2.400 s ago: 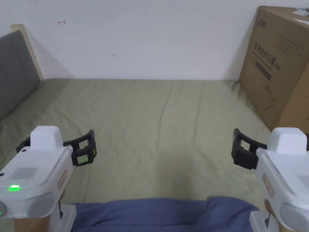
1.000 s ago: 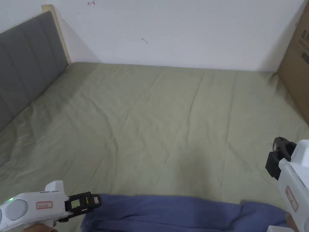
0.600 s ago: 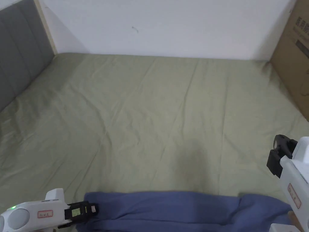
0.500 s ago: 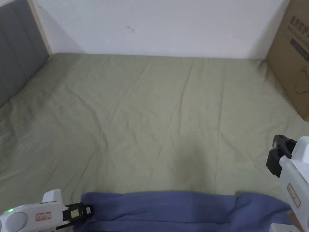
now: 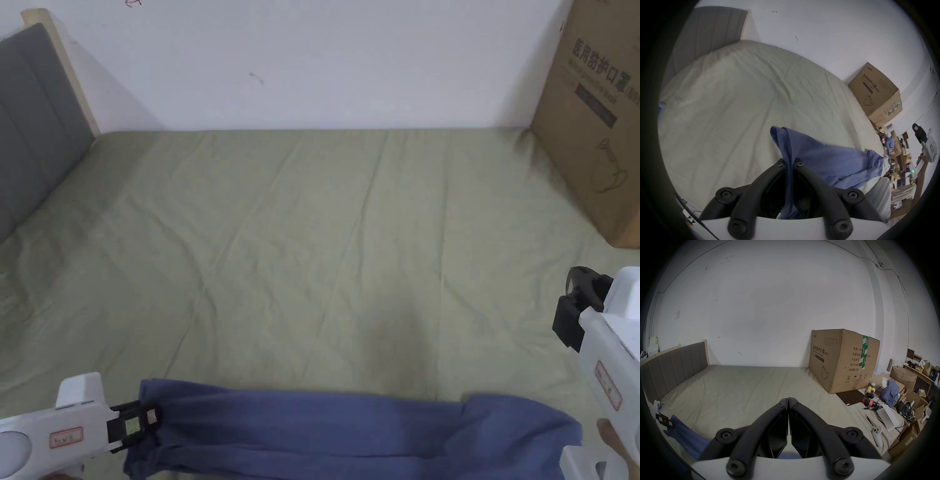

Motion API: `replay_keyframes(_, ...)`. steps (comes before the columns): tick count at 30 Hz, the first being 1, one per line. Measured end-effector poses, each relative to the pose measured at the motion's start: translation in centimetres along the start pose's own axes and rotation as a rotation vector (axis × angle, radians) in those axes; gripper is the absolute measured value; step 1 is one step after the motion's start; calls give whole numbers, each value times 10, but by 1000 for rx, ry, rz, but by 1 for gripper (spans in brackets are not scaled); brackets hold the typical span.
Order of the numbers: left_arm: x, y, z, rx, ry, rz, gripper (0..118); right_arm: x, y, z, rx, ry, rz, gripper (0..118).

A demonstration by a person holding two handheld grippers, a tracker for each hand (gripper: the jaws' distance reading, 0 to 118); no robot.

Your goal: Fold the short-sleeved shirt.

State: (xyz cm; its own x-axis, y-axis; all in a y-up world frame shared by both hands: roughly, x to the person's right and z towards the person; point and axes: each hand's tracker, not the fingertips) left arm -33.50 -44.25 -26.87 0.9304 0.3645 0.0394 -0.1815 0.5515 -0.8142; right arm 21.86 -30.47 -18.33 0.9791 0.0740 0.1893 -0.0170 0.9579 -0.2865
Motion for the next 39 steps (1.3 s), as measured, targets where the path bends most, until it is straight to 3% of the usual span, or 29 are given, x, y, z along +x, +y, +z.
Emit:
replay_keyframes(6,-13,16,31,-30,133,-2,3,4,1,6,14,18,-23,0)
replay_keyframes(13,73,14,24,-68,139,-59,3,12,-5,12,16,36,-39,0)
replay_keyframes(19,148,10,-18,-128,-28,-139,3,26,-6,18,20,47,-37,0)
replay_keyframes(25,217,-15,-78,-239,-83,-206,3,38,-6,25,23,48,-16,0)
replay_keyframes(33,248,-59,-151,-344,36,-273,4,53,-11,30,15,25,-20,0)
replay_keyframes(36,249,-60,-147,-330,28,-261,25,57,-11,33,13,18,-16,0)
replay_keyframes(39,254,-53,-133,-316,-61,-245,83,59,-9,33,14,12,-20,0)
